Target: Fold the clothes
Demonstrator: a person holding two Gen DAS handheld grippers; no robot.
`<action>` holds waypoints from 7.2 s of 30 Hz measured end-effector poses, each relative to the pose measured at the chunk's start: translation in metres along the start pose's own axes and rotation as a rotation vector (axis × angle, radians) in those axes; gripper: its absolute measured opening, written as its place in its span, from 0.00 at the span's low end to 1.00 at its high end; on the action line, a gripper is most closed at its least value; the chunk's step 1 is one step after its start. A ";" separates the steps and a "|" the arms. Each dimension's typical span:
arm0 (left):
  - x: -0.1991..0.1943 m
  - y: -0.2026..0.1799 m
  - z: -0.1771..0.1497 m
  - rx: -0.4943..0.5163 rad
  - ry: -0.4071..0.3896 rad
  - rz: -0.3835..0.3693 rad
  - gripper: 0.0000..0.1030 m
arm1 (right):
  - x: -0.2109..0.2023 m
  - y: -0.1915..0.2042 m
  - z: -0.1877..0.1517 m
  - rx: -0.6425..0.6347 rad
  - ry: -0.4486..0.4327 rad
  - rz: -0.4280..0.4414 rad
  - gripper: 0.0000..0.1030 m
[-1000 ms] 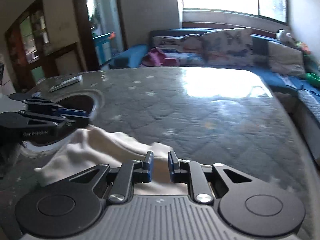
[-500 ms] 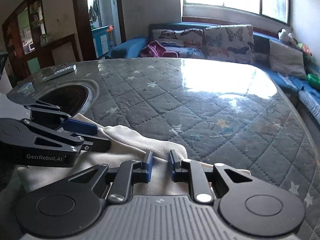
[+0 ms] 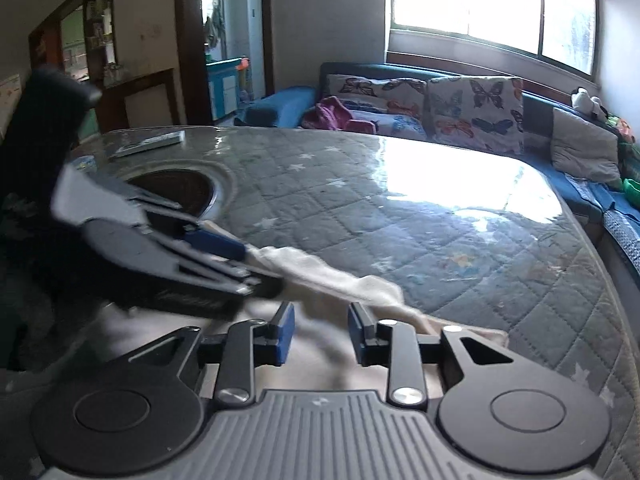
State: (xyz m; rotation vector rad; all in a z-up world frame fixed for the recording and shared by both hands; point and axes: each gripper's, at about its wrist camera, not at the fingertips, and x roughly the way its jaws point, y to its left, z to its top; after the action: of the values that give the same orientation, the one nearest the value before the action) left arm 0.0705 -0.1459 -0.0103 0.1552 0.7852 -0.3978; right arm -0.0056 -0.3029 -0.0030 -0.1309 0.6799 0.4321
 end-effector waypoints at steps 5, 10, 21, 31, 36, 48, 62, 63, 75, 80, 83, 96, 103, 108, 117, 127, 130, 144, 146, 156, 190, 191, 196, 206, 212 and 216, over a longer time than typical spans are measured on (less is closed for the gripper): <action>0.001 -0.003 -0.001 -0.007 -0.002 0.009 0.51 | 0.001 0.012 -0.010 -0.025 0.008 0.003 0.33; 0.002 -0.005 0.001 -0.011 0.007 0.018 0.52 | 0.003 0.019 -0.021 -0.055 0.001 -0.020 0.35; 0.005 -0.009 0.005 -0.031 0.027 0.043 0.53 | -0.032 0.020 -0.032 -0.108 -0.036 -0.079 0.35; 0.007 -0.014 0.010 -0.051 0.055 0.083 0.57 | -0.044 -0.001 -0.052 -0.034 -0.027 -0.111 0.41; 0.008 -0.015 0.010 -0.062 0.066 0.130 0.69 | -0.045 -0.006 -0.053 -0.019 -0.045 -0.091 0.45; 0.009 -0.013 0.011 -0.100 0.092 0.197 0.85 | -0.039 -0.009 -0.055 -0.011 -0.054 -0.070 0.51; -0.043 0.010 -0.022 -0.184 0.055 0.215 0.88 | -0.039 0.021 -0.034 -0.114 -0.090 -0.026 0.56; -0.047 0.012 -0.028 -0.191 0.058 0.219 0.88 | -0.038 0.024 -0.033 -0.120 -0.091 -0.019 0.56; -0.072 0.015 -0.052 -0.192 0.015 0.257 0.89 | -0.036 0.028 -0.031 -0.135 -0.056 0.000 0.56; -0.069 0.025 -0.059 -0.217 0.049 0.277 0.89 | -0.021 0.007 -0.013 -0.087 -0.034 -0.011 0.56; -0.065 0.033 -0.065 -0.249 0.071 0.263 0.90 | -0.001 -0.008 -0.009 -0.044 0.019 -0.025 0.55; -0.076 0.048 -0.069 -0.287 0.059 0.236 0.89 | -0.029 0.034 -0.006 -0.199 -0.019 -0.005 0.55; -0.083 0.063 -0.072 -0.334 0.064 0.226 0.87 | -0.036 0.096 -0.010 -0.399 -0.032 0.096 0.54; -0.098 0.079 -0.071 -0.397 0.042 0.224 0.87 | -0.027 0.126 -0.012 -0.475 -0.021 0.142 0.51; -0.112 0.099 -0.070 -0.545 0.028 0.137 0.87 | 0.000 0.159 -0.024 -0.572 0.025 0.128 0.36; -0.101 0.103 -0.072 -0.724 0.055 -0.013 0.88 | -0.008 0.138 -0.015 -0.392 0.004 0.143 0.12; -0.095 0.103 -0.074 -0.784 0.073 -0.067 0.88 | -0.016 0.127 -0.011 -0.323 -0.009 0.164 0.10; -0.082 0.091 -0.074 -0.887 0.104 -0.180 0.79 | -0.046 0.114 -0.010 -0.246 -0.051 0.238 0.08; -0.083 0.091 -0.076 -0.907 0.104 -0.188 0.71 | -0.052 0.115 -0.011 -0.245 -0.058 0.256 0.08; -0.077 0.100 -0.099 -1.024 0.143 -0.261 0.21 | -0.059 0.113 -0.014 -0.233 -0.066 0.321 0.10; -0.077 0.085 -0.084 -0.885 0.147 -0.175 0.19 | -0.031 -0.080 -0.063 0.349 -0.054 0.010 0.31; -0.077 0.084 -0.083 -0.879 0.147 -0.169 0.19 | -0.032 -0.079 -0.063 0.352 -0.059 0.012 0.24; -0.079 0.075 -0.073 -0.816 0.149 -0.128 0.19 | -0.041 -0.075 -0.061 0.358 -0.096 0.020 0.13; -0.085 0.039 -0.024 -0.625 0.075 -0.131 0.16 | -0.085 -0.080 -0.050 0.323 -0.188 -0.037 0.11; -0.073 0.009 0.007 -0.562 0.048 -0.177 0.10 | -0.117 -0.103 -0.041 0.308 -0.219 -0.151 0.11; -0.063 -0.006 0.018 -0.537 0.039 -0.201 0.10 | -0.125 -0.118 -0.043 0.300 -0.200 -0.227 0.11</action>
State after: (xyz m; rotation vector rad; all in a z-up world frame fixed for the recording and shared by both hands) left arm 0.0397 -0.1383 0.0479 -0.4213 0.9237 -0.3612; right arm -0.0667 -0.4630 0.0404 0.1173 0.5188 0.1197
